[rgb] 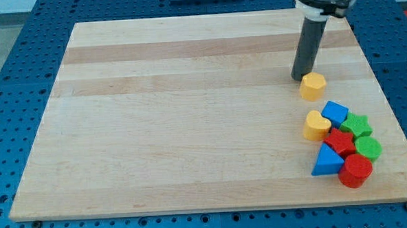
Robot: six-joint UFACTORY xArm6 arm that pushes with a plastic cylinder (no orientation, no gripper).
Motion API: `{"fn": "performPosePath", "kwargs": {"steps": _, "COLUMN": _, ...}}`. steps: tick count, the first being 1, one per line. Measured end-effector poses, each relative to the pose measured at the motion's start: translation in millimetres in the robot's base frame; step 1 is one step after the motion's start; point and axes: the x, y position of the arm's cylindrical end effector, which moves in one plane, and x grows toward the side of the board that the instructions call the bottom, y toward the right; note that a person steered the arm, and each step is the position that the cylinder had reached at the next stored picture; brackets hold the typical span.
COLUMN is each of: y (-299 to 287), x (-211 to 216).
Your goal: Move the yellow hexagon closer to the blue cube and yellow heart
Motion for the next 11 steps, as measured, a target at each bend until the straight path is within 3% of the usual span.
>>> {"fn": "performPosePath", "kwargs": {"steps": 2, "y": -0.8, "x": 7.3}}
{"fn": "performPosePath", "kwargs": {"steps": 4, "y": 32.1, "x": -26.9}}
{"fn": "performPosePath", "kwargs": {"steps": 6, "y": 32.6, "x": -23.2}}
{"fn": "performPosePath", "kwargs": {"steps": 8, "y": 27.7, "x": 15.8}}
{"fn": "performPosePath", "kwargs": {"steps": 11, "y": 27.7, "x": 28.0}}
